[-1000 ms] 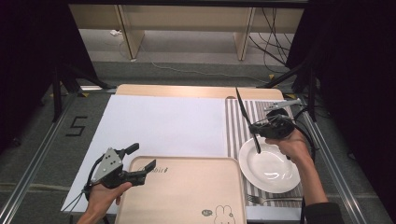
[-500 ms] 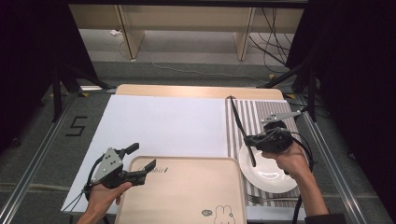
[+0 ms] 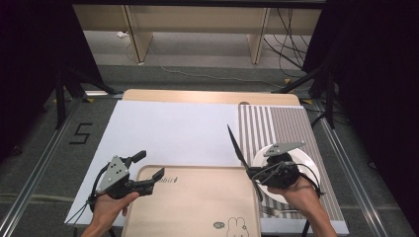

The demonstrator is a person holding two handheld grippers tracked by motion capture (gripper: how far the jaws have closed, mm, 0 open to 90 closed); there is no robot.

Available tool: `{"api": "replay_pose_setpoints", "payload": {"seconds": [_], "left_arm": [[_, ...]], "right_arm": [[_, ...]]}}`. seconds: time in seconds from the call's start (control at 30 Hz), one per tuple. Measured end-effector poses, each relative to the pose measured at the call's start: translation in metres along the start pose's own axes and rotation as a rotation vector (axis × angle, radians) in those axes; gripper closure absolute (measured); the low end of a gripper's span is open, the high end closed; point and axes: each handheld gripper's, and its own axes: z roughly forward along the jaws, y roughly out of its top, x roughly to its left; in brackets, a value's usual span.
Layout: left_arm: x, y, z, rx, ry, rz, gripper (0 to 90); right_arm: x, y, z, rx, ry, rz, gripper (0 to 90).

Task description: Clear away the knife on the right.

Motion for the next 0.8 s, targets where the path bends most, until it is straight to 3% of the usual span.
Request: {"api": "replay_pose_setpoints", "payload": {"seconds": [0.4, 0.6, 0.8], "left_arm": [[0.0, 0.0, 0.0, -0.005, 0.001, 0.001, 16.7], [0.0, 0.0, 0.0, -0.004, 0.004, -0.001, 16.7], [0.0, 0.001, -0.001, -0.006, 0.006, 0.001, 16.7]], "right_arm": [[0.029, -0.014, 0.014, 0.045, 0.033, -0.003, 80.6], [0.038, -0.02, 0.018, 0.096, 0.059, -0.015, 80.6], [0.044, -0.024, 0.021, 0.126, 0.044, -0.011, 80.6]]}}
